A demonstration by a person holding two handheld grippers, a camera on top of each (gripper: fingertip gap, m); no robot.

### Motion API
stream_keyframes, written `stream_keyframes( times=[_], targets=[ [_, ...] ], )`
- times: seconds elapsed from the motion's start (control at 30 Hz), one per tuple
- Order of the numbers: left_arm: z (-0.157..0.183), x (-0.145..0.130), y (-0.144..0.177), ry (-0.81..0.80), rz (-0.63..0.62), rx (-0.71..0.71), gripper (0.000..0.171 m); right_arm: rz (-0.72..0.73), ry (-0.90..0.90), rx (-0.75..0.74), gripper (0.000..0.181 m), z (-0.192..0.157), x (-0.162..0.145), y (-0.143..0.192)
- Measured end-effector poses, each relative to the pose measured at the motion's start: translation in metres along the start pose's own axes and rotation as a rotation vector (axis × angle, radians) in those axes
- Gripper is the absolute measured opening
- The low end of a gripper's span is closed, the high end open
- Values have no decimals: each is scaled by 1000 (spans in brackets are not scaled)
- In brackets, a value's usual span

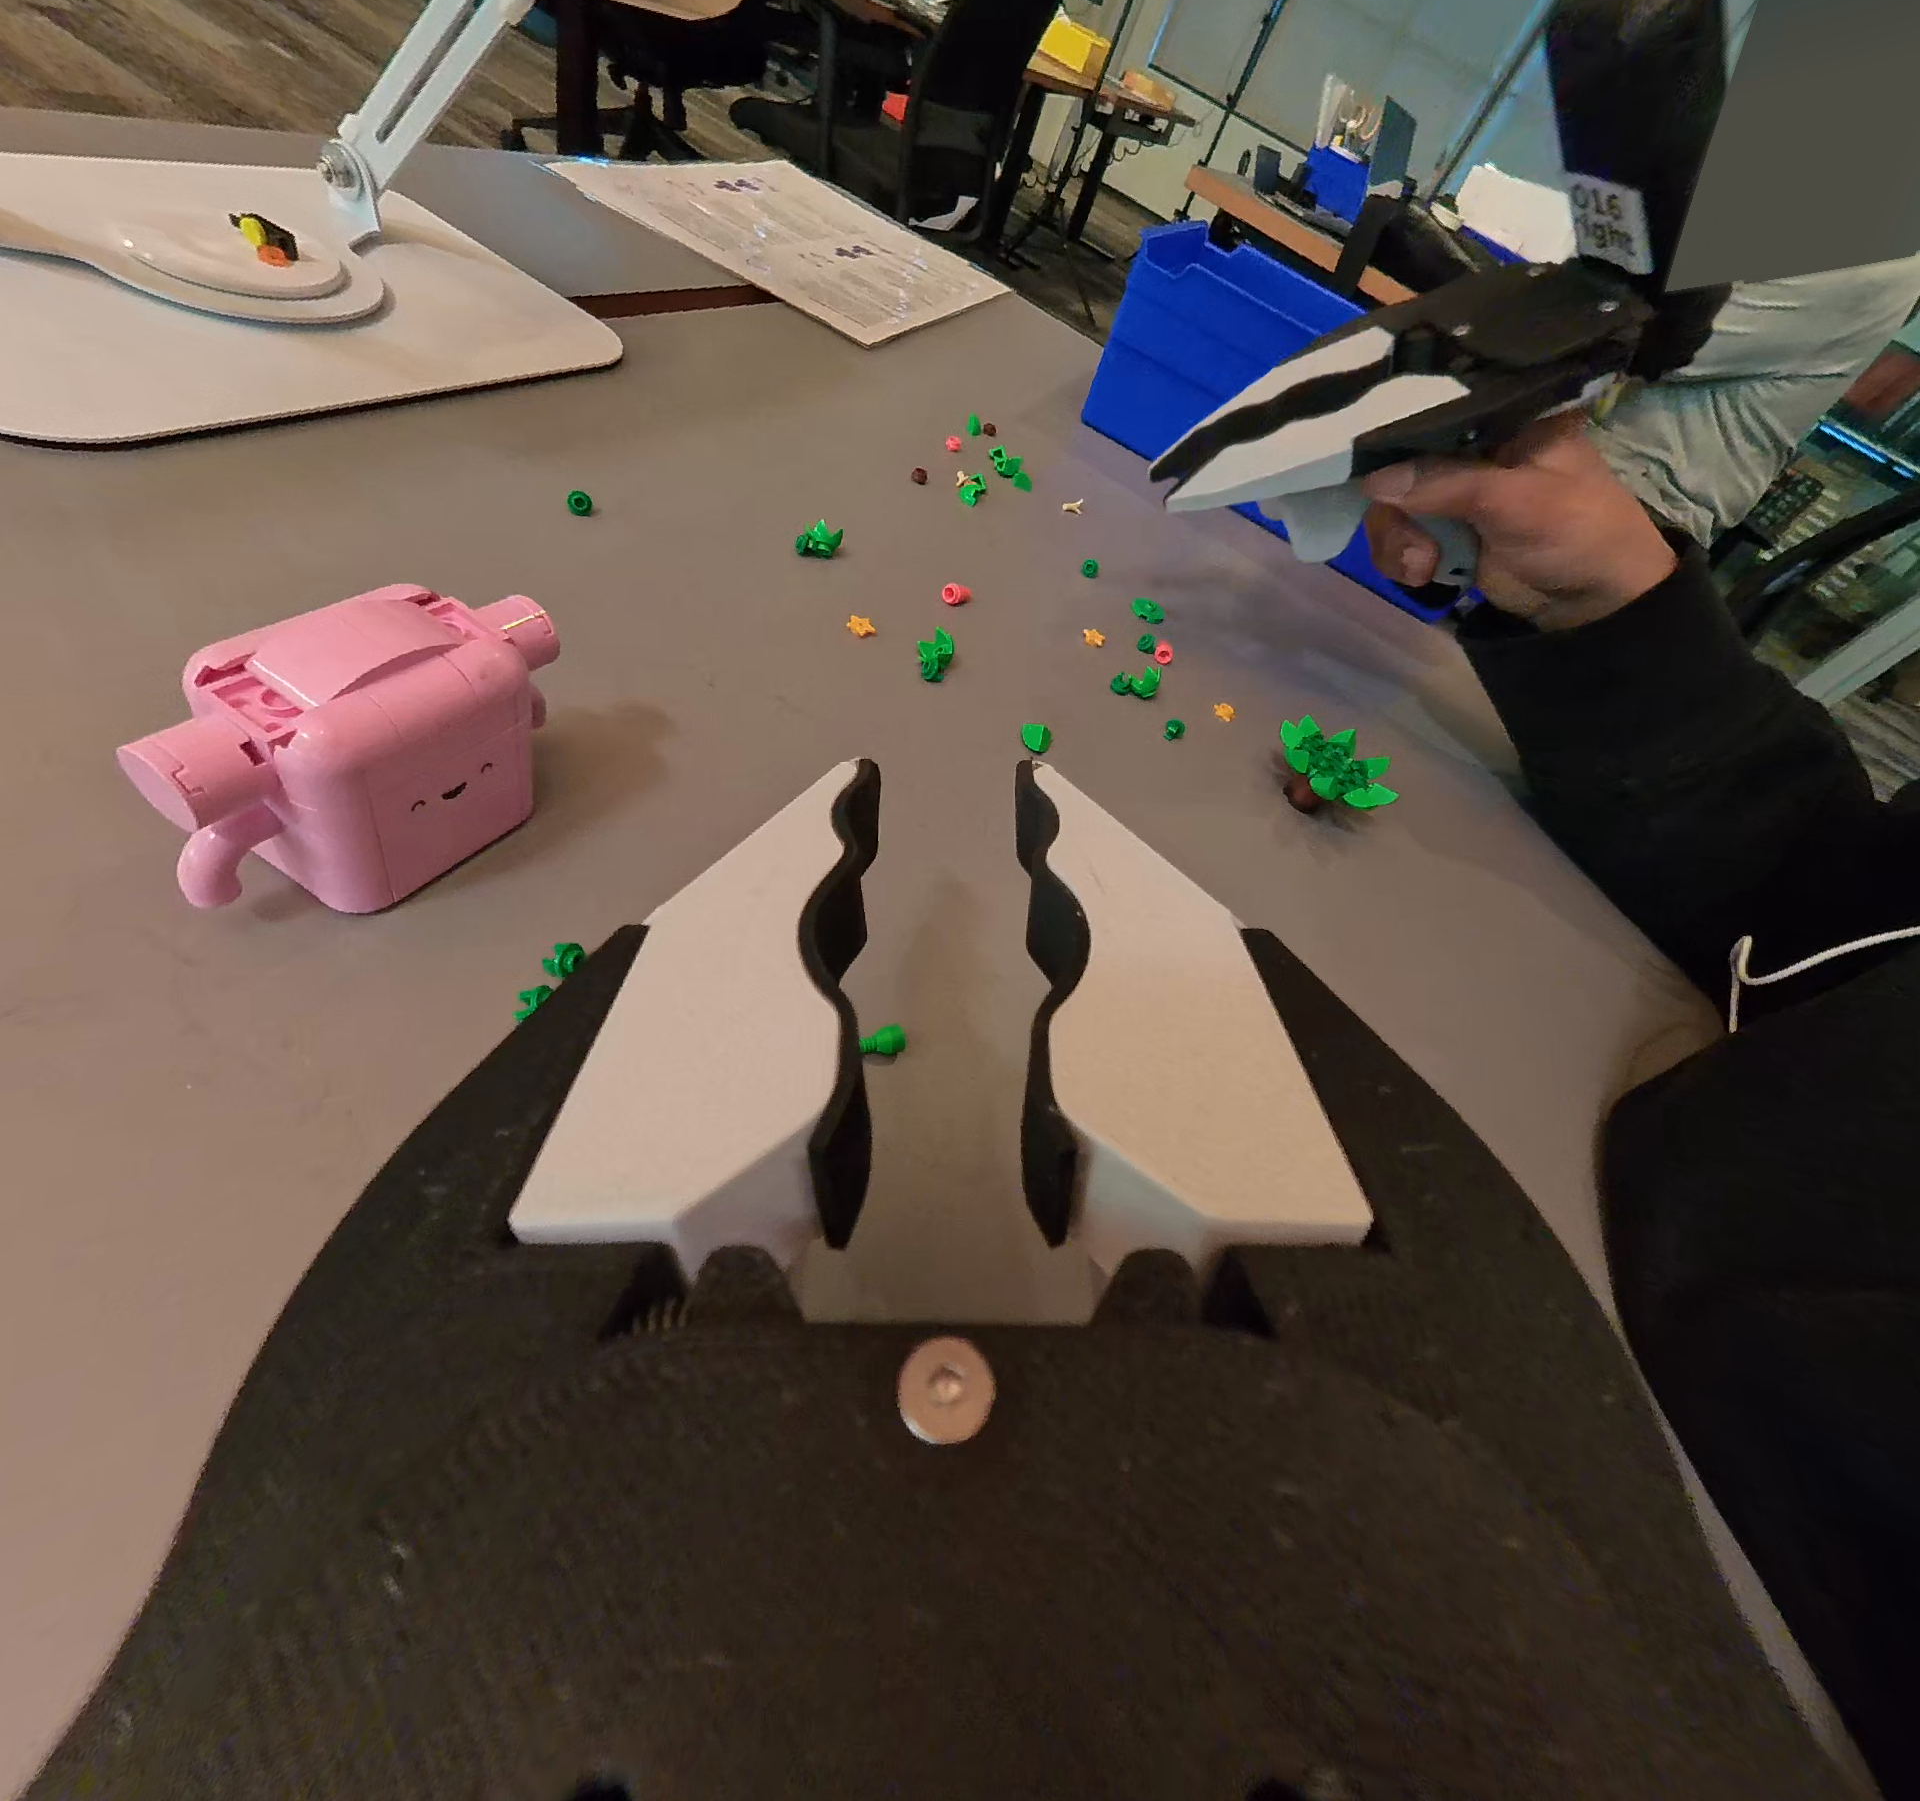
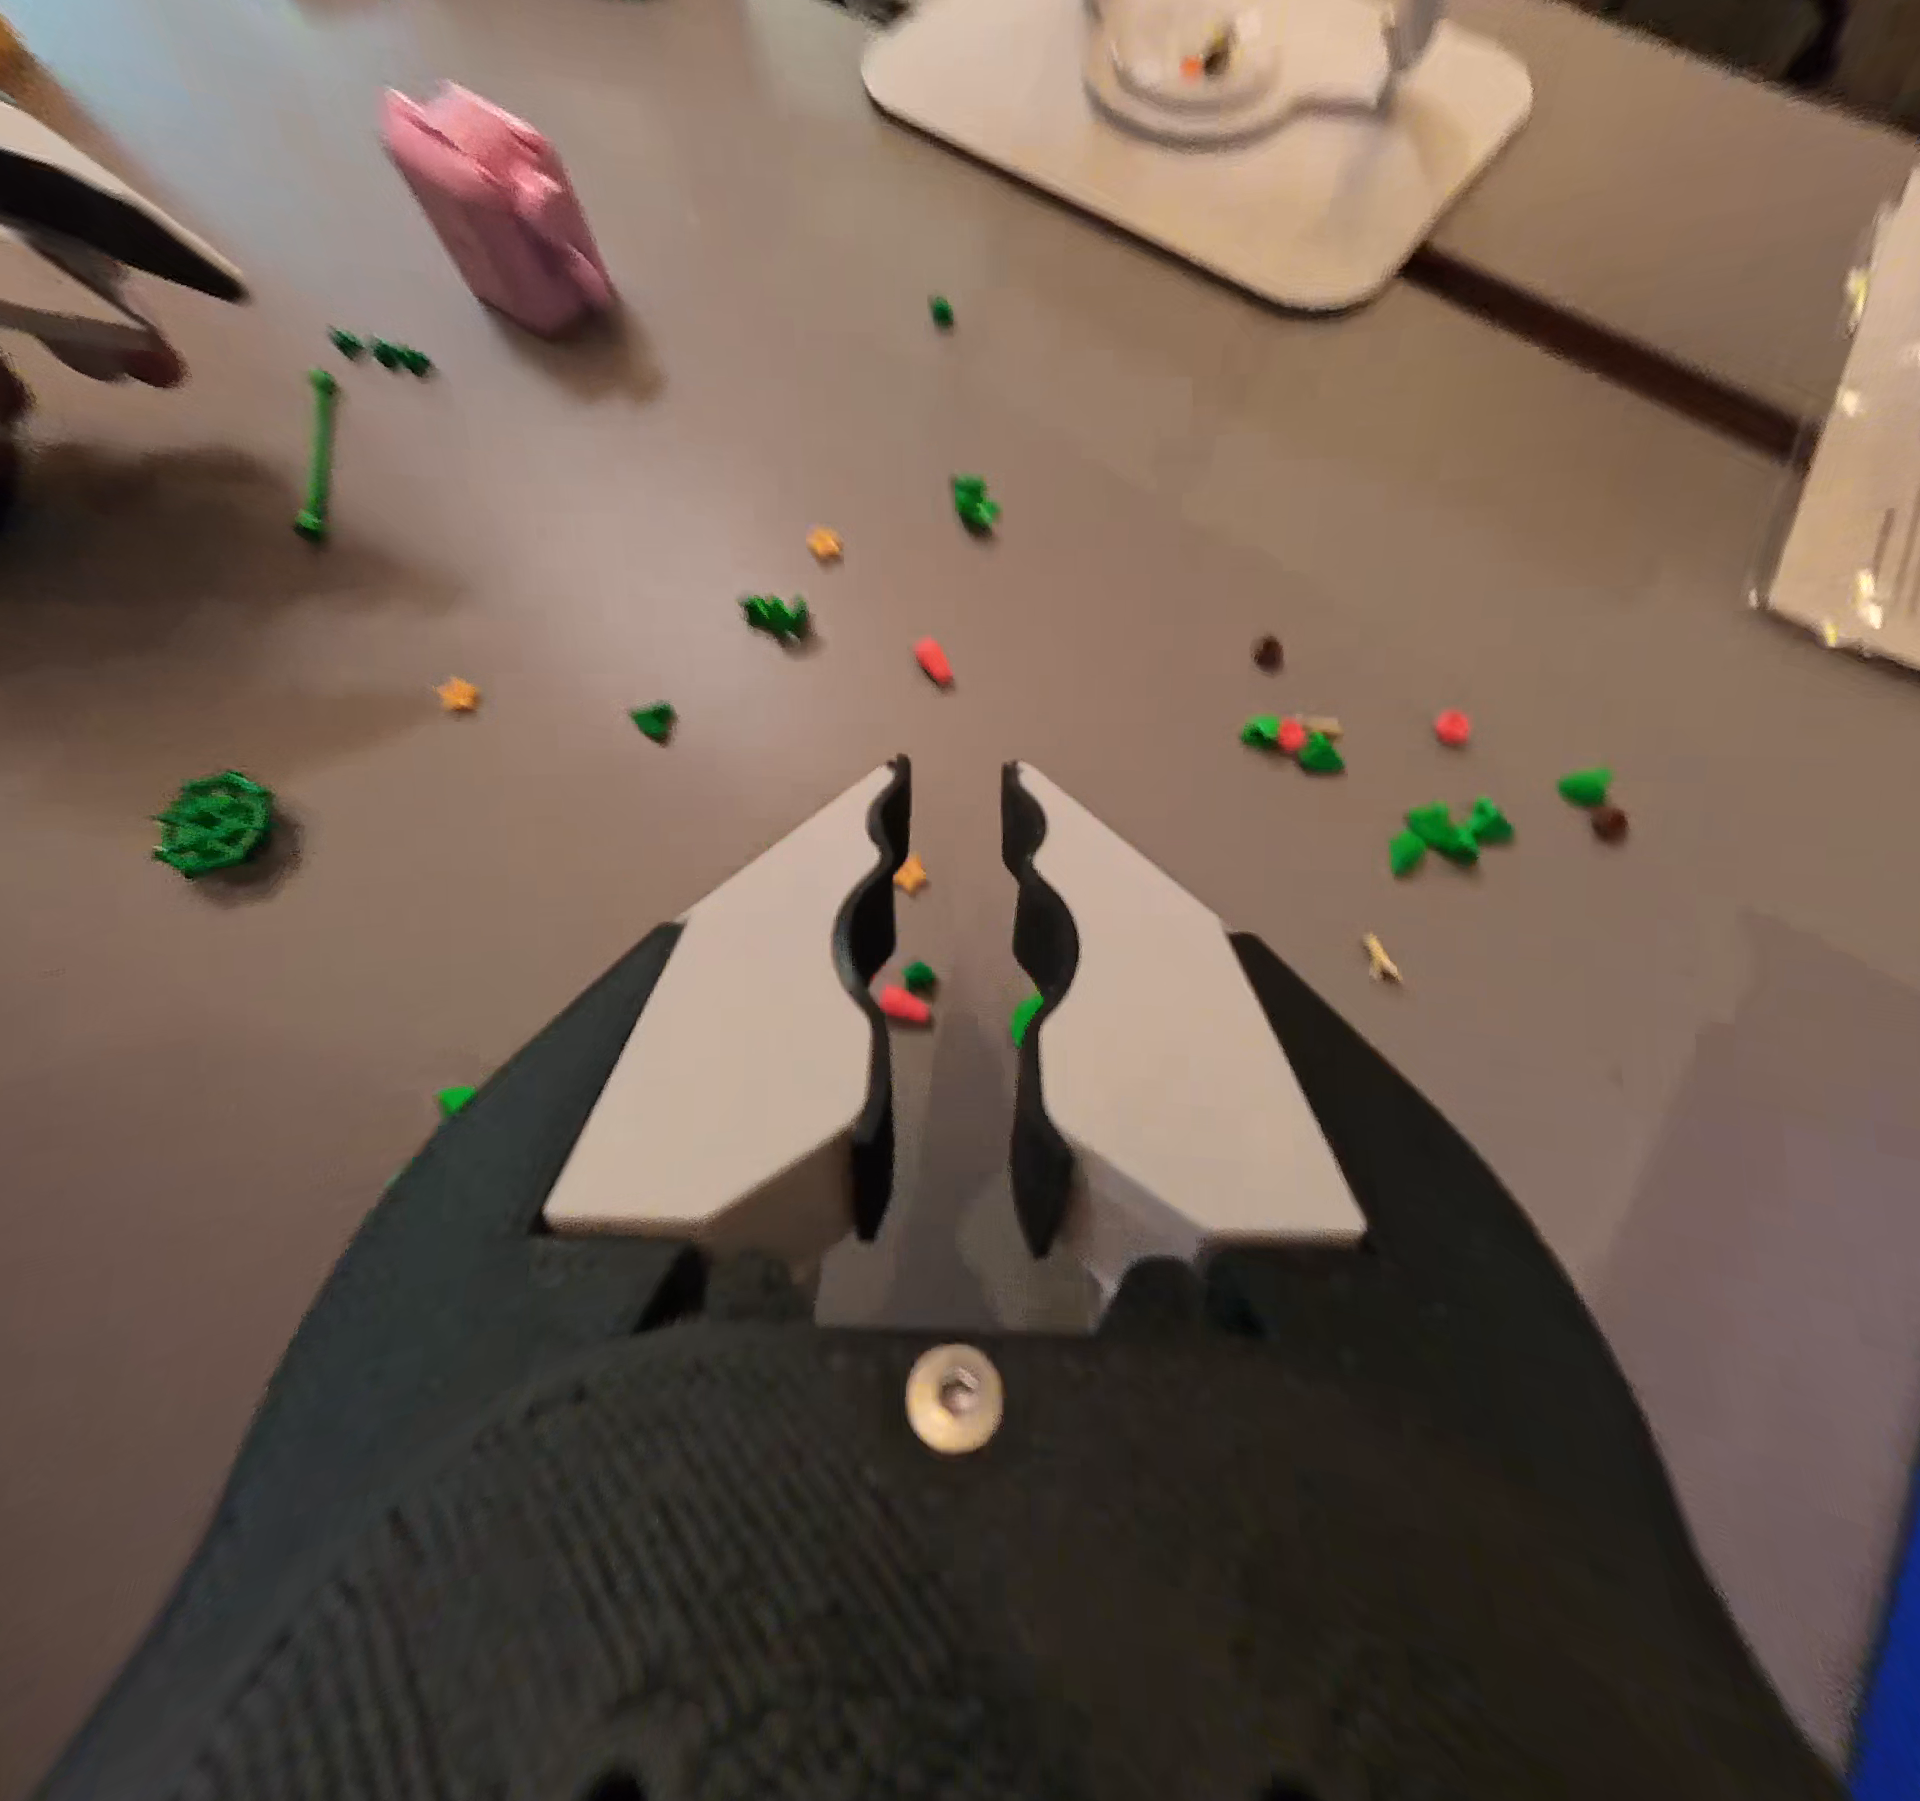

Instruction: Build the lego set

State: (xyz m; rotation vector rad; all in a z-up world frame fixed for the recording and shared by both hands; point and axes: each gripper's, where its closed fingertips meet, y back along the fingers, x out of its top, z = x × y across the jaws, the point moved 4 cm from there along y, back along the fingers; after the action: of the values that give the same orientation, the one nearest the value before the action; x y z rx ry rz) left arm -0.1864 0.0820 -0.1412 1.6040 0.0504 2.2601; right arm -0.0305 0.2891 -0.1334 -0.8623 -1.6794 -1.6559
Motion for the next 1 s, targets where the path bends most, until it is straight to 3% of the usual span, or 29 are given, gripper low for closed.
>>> stream_keyframes(
  times=[0.23, 1.0],
  targets=[
    [-1, 0, 0, 13, 4, -2, 21, 101, 71, 68, 11, -27, 14, -6],
    [-10, 7, 9, 2, 37, 54, 21, 232, 84, 109, 7, -35, 27, 0]
  ],
)
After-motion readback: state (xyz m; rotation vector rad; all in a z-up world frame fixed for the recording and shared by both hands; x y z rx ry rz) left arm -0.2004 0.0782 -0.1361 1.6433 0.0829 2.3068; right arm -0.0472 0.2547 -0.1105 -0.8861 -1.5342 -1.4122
